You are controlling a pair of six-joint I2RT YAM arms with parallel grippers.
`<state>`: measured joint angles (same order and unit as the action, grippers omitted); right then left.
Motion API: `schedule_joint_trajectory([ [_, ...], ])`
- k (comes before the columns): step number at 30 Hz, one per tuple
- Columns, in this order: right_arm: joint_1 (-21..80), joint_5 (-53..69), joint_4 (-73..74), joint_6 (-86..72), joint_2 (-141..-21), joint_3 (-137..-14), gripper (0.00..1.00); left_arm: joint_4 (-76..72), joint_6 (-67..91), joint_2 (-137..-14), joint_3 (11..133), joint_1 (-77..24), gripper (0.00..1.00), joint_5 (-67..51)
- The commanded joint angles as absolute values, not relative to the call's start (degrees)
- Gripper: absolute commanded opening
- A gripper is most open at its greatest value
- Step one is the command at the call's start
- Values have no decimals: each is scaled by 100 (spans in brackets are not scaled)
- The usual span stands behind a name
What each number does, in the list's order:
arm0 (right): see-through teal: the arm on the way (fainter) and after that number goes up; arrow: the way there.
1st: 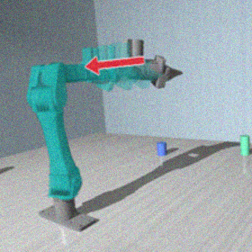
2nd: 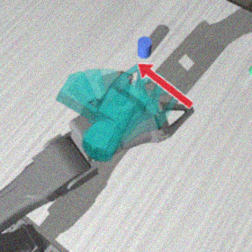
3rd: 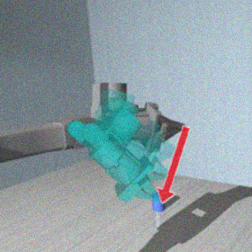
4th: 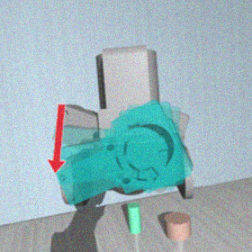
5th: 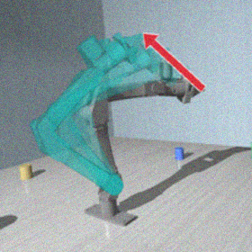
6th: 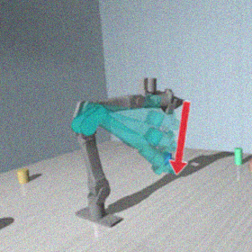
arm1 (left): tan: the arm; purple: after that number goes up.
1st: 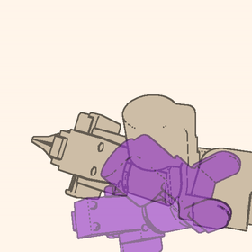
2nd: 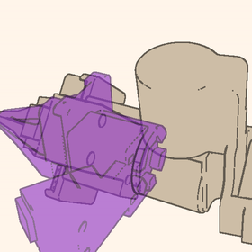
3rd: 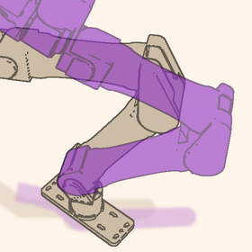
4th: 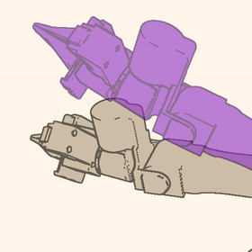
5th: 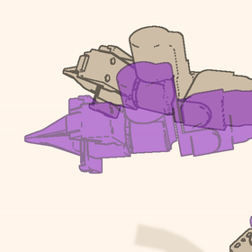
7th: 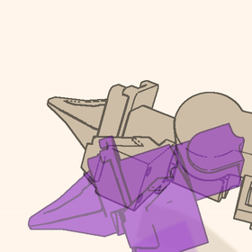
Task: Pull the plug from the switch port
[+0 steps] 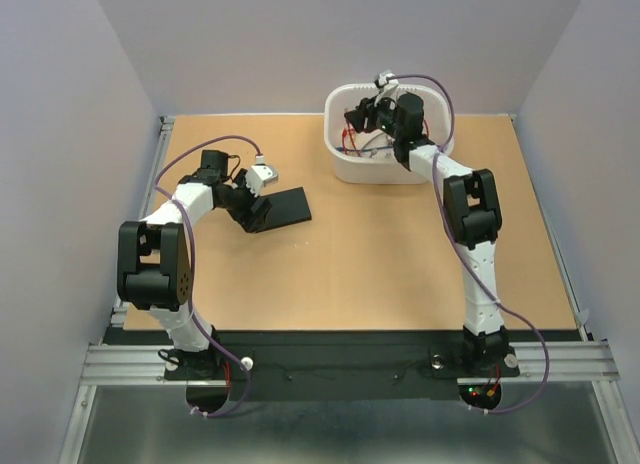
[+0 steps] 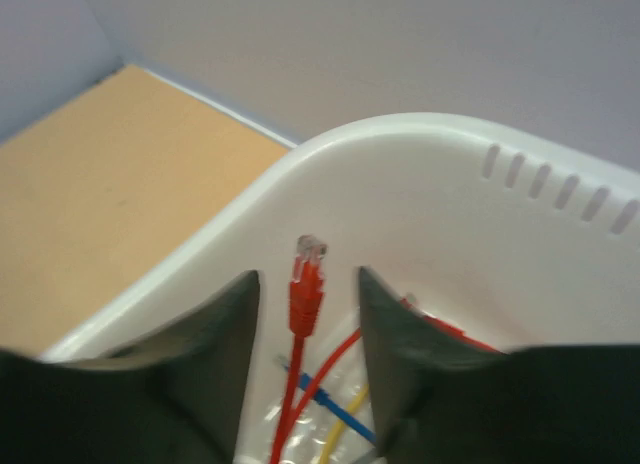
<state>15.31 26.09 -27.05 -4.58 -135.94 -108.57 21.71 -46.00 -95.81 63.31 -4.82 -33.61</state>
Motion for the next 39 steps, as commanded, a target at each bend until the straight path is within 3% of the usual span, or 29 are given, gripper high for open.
schedule_joint_trajectory([
  [1, 1459, 2426, -3103, -606, -13237, -10916, 73, 2171, -4632, -9457, 6302, -501, 92, -3533],
  [4, 1459, 2339, -3111, -764, -13018, -10907, 93, 2197, -4641, -9448, 6284, -501, 92, -3533],
  [6, 1459, 2268, -3103, -870, -12772, -10872, 100, 2206, -4641, -9439, 6284, -501, 92, -3516],
  [12, 1459, 2215, -3094, -1607, -11832, -10592, 100, 2215, -4527, -9273, 6337, -510, 92, -3524],
  [16, 1459, 1716, -1765, -2082, -10935, -10248, 100, 2259, -4325, -8984, 6442, -501, 92, -3551],
  [19, 1433, 1015, -1039, -2118, -9952, -9521, 100, 2250, -4210, -8798, 6477, -510, 93, -3507],
  [23, 1266, 63, -932, -2531, -8554, -7380, 100, 1987, -3763, -8473, 6495, -449, 93, -3279],
  [28, 1064, -1096, -538, -2961, -7009, -5665, 100, 1548, -3069, -8087, 6382, -46, 93, -2927],
  [39, 932, -2557, 413, -3822, -5845, -3894, 100, 1037, -2549, -7743, 5872, 1625, 93, -2338],
])
